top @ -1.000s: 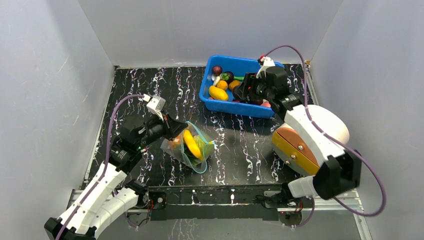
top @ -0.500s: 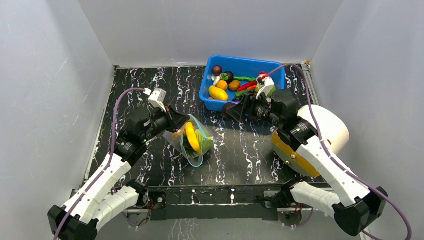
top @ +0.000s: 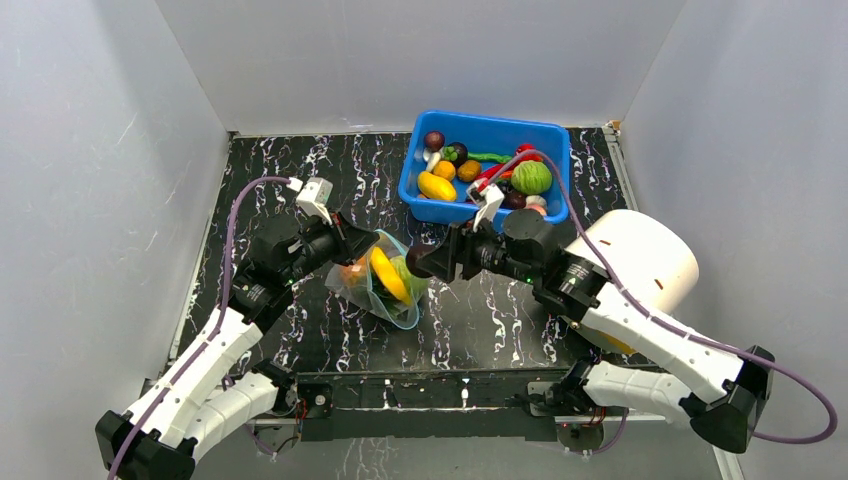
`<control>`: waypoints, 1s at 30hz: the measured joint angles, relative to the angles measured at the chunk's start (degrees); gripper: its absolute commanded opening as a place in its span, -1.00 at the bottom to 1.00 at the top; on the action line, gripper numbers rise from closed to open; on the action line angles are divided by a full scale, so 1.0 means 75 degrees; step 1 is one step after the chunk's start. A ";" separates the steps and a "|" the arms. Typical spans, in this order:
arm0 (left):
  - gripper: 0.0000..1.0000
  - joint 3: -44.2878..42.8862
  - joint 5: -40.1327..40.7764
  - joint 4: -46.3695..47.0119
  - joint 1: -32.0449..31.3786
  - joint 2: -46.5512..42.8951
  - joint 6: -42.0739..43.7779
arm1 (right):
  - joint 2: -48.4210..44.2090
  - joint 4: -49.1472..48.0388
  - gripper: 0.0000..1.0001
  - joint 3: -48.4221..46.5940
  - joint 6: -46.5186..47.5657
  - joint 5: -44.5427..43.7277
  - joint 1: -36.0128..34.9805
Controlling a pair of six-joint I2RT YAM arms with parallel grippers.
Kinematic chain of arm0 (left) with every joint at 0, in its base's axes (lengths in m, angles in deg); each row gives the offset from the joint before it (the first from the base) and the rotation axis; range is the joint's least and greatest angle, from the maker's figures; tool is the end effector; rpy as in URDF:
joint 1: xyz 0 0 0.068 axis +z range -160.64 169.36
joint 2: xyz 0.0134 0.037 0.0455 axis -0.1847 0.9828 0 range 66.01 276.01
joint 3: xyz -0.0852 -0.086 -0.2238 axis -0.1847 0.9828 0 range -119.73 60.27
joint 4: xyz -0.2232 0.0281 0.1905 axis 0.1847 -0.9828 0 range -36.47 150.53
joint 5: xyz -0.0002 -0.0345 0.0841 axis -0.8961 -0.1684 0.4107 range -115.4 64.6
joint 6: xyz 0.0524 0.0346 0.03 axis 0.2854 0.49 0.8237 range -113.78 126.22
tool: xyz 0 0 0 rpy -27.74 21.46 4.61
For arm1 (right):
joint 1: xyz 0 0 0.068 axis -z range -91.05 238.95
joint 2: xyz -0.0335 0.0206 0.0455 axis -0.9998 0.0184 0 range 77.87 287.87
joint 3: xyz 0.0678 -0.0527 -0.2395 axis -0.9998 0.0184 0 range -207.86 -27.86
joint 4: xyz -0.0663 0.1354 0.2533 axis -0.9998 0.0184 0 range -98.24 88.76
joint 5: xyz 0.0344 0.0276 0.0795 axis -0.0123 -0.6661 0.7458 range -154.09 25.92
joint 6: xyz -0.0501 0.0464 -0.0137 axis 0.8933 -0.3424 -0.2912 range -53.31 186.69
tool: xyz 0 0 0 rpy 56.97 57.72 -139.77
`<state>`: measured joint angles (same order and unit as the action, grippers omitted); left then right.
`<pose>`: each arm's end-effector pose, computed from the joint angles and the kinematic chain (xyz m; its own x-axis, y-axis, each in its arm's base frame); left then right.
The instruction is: Place the food in the zip-top bag and seal the zipper
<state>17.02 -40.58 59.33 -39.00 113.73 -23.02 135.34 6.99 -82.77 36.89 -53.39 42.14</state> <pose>0.2283 -0.1399 0.3200 -0.4117 -0.3135 -0.8557 0.5577 0.6559 -0.5086 0.1939 0.2218 0.3278 -0.5975 0.0769 -0.7982 -0.6227 0.5826 0.5223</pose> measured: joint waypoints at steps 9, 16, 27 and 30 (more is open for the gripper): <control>-1.00 0.0000 -0.0038 -0.0079 0.0000 0.0000 -0.0093 | 0.0221 -0.0749 -0.32 0.0388 -0.0041 -0.1026 -0.1099; -1.00 0.0000 -0.0047 -0.0152 0.0000 -0.0023 -0.0131 | 0.1046 -0.0915 -0.31 0.0338 0.0262 -0.1813 -0.1696; -1.00 0.0032 -0.0122 -0.0478 0.0000 -0.0291 -0.0411 | 0.2078 -0.1169 -0.22 -0.0163 0.0586 -0.3319 -0.2145; -1.00 0.0274 -0.0111 -0.0417 0.0000 -0.0586 -0.0729 | 0.2646 -0.1693 -0.01 -0.0163 0.0181 -0.2946 -0.2209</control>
<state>19.08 -41.41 56.21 -39.00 109.34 -28.48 155.19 -5.71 -84.00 38.24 -75.48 25.57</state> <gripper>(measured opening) 0.010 0.551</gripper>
